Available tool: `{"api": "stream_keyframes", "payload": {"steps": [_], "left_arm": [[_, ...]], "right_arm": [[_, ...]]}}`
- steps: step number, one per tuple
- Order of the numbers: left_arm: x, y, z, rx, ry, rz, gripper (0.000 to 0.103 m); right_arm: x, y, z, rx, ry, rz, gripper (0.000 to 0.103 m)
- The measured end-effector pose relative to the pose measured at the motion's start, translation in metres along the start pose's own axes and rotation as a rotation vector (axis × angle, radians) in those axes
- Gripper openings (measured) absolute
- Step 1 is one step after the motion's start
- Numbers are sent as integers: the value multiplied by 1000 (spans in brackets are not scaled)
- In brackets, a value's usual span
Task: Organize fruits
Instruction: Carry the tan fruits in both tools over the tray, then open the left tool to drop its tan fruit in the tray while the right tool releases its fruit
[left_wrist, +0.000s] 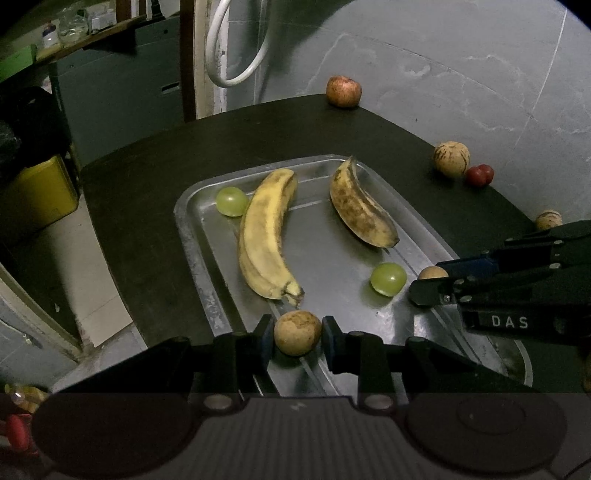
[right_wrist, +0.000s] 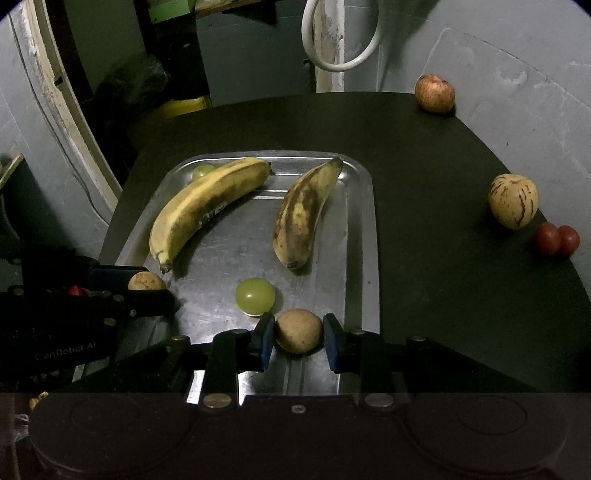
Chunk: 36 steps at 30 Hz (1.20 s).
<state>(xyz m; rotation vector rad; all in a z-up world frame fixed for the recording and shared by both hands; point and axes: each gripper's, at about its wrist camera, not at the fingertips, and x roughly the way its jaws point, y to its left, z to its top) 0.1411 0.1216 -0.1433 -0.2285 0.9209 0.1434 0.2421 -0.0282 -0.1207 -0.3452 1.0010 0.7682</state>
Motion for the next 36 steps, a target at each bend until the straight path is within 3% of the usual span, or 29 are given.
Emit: {"api": "stream_keyframes", "payload": {"steps": [10,14,36], "left_arm": [[0,-1,1,-1,-1,3,32],[-3,0,1,-2,-5,4,40],[-24,-7,4,5,-50,9,71]], "right_arm": [[-6,-3,0,18,-11,-2,34],[-12,-3,1,26,-27,-2,41],[-45,-2,3,48,-94,-13,52]]}}
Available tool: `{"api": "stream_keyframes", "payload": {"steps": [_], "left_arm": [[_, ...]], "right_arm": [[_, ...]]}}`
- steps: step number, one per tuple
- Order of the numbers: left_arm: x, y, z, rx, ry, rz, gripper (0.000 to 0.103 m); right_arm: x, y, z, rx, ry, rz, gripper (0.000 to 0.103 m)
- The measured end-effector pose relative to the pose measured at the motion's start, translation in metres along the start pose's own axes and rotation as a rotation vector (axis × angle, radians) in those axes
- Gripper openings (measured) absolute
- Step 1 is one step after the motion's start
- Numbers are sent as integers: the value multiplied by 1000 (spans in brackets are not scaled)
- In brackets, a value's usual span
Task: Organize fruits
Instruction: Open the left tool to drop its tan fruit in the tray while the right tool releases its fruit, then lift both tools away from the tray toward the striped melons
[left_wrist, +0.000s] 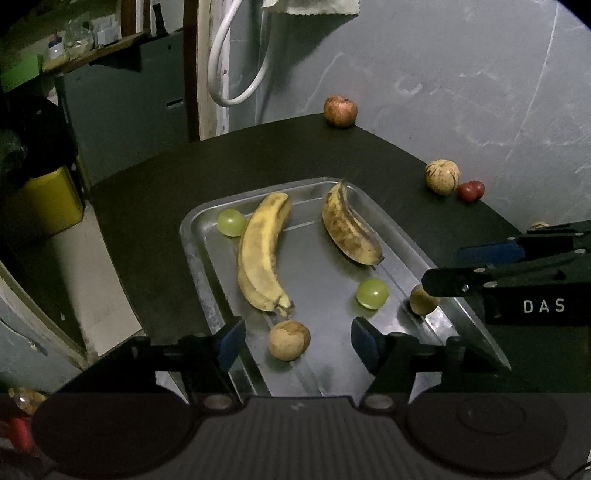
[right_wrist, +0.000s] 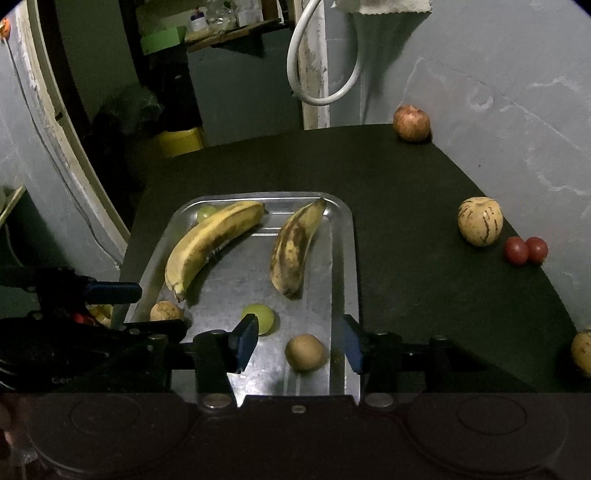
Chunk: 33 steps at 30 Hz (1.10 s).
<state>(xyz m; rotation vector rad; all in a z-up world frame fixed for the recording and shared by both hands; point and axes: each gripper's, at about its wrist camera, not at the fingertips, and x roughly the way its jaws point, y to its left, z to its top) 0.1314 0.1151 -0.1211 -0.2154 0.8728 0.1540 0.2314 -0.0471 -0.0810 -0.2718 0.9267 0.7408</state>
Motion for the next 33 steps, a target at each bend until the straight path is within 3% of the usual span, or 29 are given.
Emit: {"api": "stream_keyframes", "payload": {"steps": [8,16,24,27,33], "left_arm": [[-11,-7,2,13,-23,-3,79],[-27,-14,2,39,-43,-4,87],[-52,-26,1,66,-82,-10,102],[-63,-32,1,79,-96,-20,102],[-88,-44,-2,122,-129,-36,102]], "right_arm": [[-16,-1,-4,10,-23,-10,58],[-45,-3,-8,41,-73,-27,73],[-92,-5,-13,89,-168,-42,92],[-114,-7,-20,118,-208,-48,99],[-156,-16,-42,188,-277,-65,102]]}}
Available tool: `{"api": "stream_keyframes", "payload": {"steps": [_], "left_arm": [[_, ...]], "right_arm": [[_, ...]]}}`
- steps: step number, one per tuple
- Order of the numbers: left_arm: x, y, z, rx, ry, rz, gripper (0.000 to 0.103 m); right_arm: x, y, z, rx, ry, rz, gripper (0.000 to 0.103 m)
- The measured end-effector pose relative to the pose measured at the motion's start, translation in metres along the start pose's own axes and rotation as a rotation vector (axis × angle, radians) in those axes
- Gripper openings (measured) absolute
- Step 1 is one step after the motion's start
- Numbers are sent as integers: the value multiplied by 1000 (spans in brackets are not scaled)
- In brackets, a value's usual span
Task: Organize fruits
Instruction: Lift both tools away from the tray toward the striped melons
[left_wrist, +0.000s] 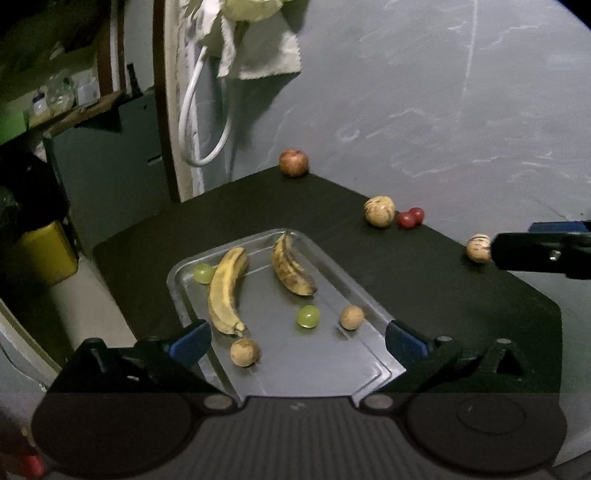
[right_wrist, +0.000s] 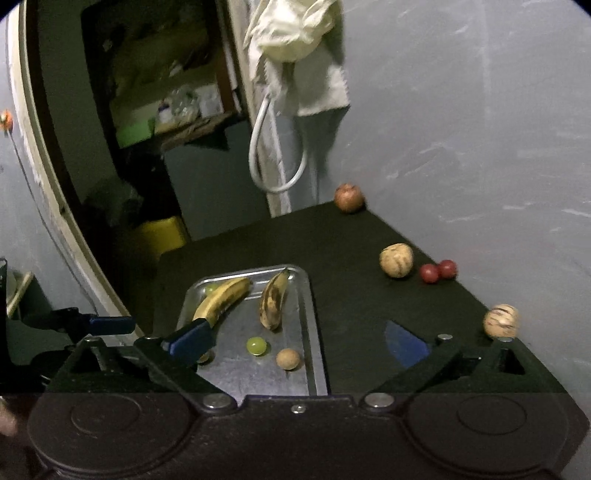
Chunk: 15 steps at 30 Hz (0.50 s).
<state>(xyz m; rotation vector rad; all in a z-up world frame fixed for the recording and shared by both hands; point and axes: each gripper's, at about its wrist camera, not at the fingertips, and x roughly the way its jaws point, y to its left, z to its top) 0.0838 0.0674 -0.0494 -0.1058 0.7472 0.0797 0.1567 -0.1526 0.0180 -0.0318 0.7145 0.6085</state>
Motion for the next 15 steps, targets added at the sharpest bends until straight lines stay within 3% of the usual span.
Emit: {"api": "stream_keyframes", "payload": {"steps": [15], "left_arm": [[-26,-43,18,123,-64,-33,102]], "right_arm": [[-66,-37,-25,136,-92,-69,102]]}}
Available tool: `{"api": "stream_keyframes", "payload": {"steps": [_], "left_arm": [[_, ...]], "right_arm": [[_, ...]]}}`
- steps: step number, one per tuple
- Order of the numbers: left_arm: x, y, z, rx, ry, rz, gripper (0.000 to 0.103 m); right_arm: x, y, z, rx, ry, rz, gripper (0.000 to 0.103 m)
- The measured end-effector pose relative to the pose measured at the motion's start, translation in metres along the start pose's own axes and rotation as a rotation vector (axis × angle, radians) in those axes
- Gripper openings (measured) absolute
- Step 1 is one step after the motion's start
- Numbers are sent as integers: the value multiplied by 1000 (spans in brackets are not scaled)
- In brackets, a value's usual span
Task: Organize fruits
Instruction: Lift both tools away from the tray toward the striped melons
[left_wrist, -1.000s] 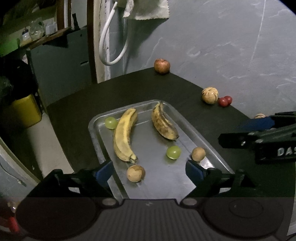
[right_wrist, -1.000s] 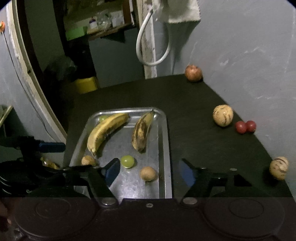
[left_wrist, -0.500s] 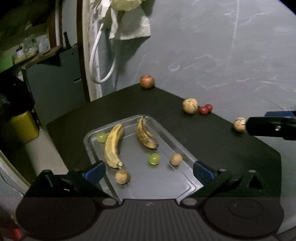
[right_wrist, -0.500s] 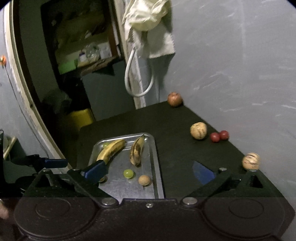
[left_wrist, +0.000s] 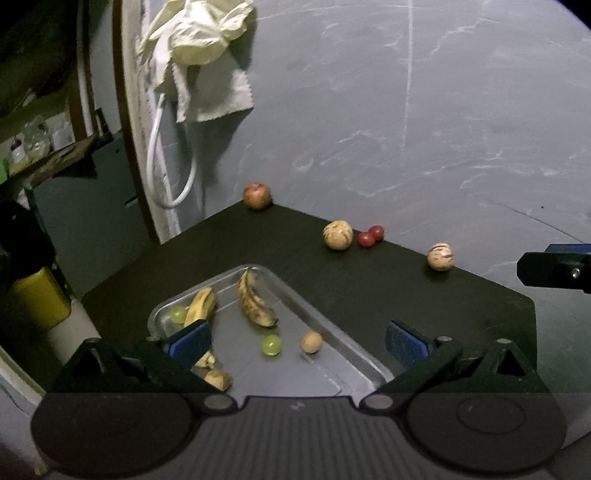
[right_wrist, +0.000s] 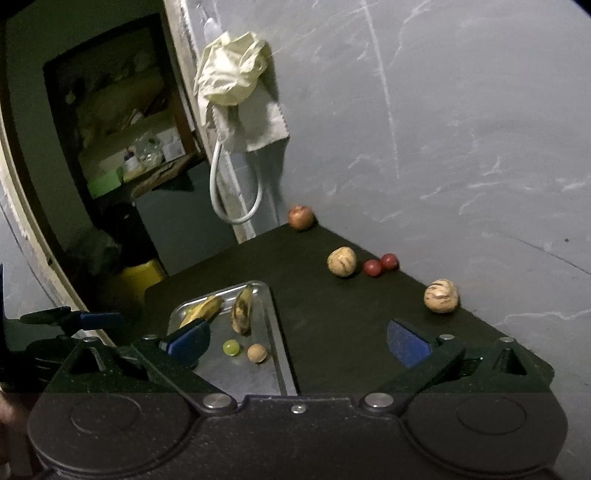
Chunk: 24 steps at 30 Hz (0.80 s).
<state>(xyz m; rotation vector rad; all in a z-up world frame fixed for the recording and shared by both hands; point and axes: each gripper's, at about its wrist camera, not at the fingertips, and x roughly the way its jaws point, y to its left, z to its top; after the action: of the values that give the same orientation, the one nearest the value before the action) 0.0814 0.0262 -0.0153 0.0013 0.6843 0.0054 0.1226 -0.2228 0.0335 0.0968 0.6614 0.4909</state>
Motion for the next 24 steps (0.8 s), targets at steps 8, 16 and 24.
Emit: {"api": "stream_keyframes", "payload": {"steps": [8,16,24], "left_arm": [[6,-14,12,54,-2,-23,102],[25,-13,21,87,27,-41,102],[61,-7,31,125,68,-86,102]], "right_arm": [[-8,-14,0,48,-28,-21,102],[6,-23,0,101,-16,-44,102],[29,-30,-3,169,12,-105,102]]}}
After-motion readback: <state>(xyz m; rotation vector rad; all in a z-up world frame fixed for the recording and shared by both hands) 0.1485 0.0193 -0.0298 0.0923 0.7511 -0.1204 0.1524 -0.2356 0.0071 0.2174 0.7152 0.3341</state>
